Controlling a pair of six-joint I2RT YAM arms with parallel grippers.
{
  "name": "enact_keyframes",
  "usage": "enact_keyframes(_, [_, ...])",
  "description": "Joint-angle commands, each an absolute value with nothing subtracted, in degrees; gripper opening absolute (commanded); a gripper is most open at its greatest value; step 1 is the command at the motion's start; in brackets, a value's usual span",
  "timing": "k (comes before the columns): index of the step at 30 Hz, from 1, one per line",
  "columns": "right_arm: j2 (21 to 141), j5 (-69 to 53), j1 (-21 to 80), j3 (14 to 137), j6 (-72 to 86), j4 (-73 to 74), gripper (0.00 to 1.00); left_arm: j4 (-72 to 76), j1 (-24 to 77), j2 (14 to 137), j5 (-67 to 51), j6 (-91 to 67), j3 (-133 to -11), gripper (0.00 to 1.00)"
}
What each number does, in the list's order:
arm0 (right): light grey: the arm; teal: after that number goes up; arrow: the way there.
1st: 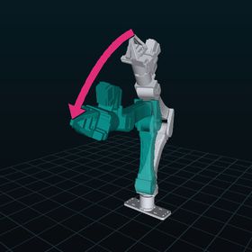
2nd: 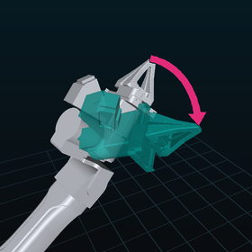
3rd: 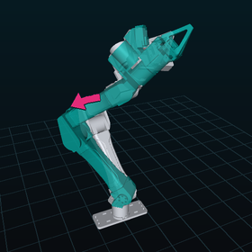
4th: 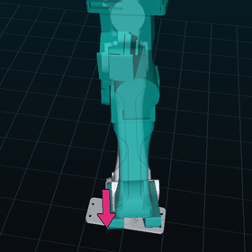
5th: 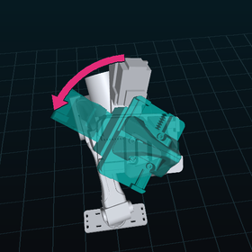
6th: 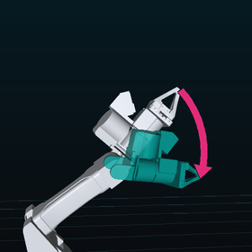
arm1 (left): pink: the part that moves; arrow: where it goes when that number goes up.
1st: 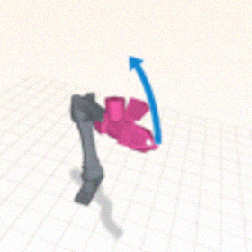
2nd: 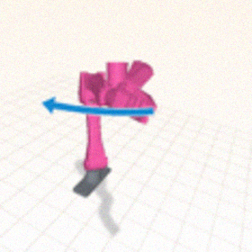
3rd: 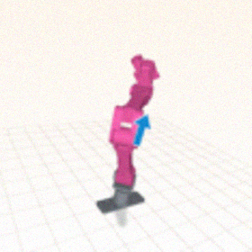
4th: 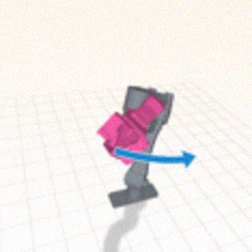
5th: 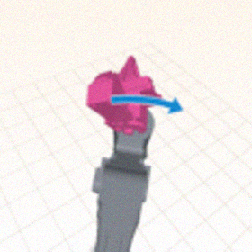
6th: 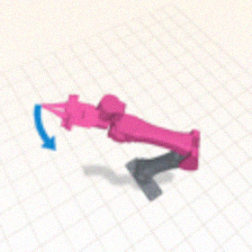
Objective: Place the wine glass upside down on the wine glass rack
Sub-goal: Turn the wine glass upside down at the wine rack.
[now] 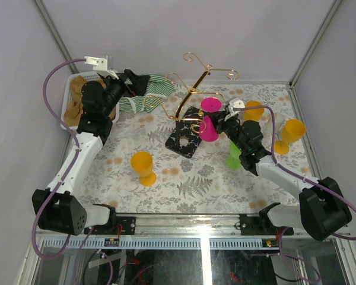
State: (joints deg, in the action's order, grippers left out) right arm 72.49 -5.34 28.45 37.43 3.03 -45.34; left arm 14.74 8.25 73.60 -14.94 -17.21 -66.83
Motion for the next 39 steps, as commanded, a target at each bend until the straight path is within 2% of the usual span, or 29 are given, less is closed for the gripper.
enact_keyframes(1, [71.10,-4.04,28.94,39.02,2.92,-47.55,0.00,17.72,8.17,72.52,-13.79,-16.22,-67.15,1.00])
enact_keyframes(39, [70.75,-3.34,29.42,39.20,3.61,-47.09,0.00,17.03,8.17,71.44,-13.92,-15.38,-66.70,1.00])
